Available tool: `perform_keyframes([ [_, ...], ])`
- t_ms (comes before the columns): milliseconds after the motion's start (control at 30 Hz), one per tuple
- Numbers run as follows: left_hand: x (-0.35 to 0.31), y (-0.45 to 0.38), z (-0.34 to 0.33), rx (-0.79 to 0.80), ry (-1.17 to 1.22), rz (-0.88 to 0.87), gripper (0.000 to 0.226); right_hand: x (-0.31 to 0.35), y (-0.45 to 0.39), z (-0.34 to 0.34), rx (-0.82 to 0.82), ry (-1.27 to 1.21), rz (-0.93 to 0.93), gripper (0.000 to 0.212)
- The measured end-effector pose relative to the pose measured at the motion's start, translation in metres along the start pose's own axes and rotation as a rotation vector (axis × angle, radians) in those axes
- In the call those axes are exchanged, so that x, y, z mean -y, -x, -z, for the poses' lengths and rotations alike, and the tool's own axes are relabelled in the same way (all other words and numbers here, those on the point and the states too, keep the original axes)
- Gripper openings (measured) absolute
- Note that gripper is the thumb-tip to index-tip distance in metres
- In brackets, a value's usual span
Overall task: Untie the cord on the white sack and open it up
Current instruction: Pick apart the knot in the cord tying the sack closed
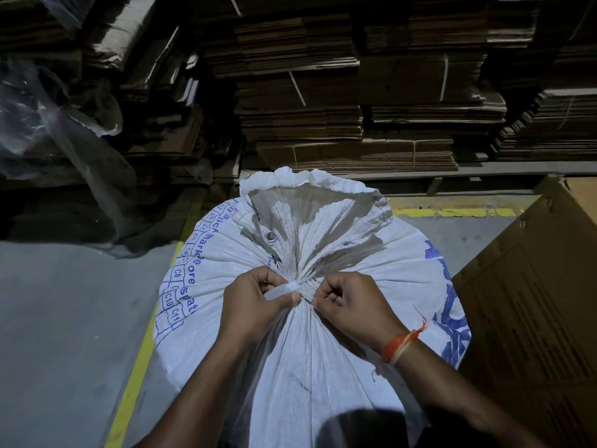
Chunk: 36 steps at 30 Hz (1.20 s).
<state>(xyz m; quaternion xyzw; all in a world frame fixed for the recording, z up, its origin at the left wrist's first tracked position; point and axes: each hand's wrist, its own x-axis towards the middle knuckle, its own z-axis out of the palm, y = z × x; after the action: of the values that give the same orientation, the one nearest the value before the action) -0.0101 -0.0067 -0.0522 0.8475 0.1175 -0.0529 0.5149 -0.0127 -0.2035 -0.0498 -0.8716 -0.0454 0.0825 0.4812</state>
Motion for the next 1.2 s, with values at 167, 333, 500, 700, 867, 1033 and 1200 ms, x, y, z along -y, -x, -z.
perform_keyframes([
  [167,0.0,0.0,0.0,0.0,-0.01,-0.001,0.025,0.001,-0.002,-0.007,-0.045,0.012,0.001,0.013],
  [333,-0.001,0.0,0.002,0.009,0.004,0.006,0.025,0.002,-0.002,0.006,0.05,-0.09,-0.018,0.011],
  [500,-0.001,-0.001,0.002,0.002,0.008,0.009,0.025,0.002,-0.001,0.016,0.059,-0.05,-0.004,0.011],
  [700,0.0,0.0,0.0,-0.003,0.003,0.003,0.025,0.002,-0.001,0.004,0.026,-0.045,0.021,0.014],
  [867,0.0,-0.001,0.0,0.003,-0.014,-0.002,0.024,0.003,-0.004,-0.007,-0.032,-0.021,0.0,0.013],
  [1033,-0.001,0.0,0.001,0.008,0.004,-0.004,0.024,0.002,-0.005,0.008,0.073,-0.071,0.006,0.007],
  [1200,0.0,-0.001,0.001,0.002,0.007,-0.003,0.026,0.002,-0.004,0.01,0.03,-0.024,0.026,0.011],
])
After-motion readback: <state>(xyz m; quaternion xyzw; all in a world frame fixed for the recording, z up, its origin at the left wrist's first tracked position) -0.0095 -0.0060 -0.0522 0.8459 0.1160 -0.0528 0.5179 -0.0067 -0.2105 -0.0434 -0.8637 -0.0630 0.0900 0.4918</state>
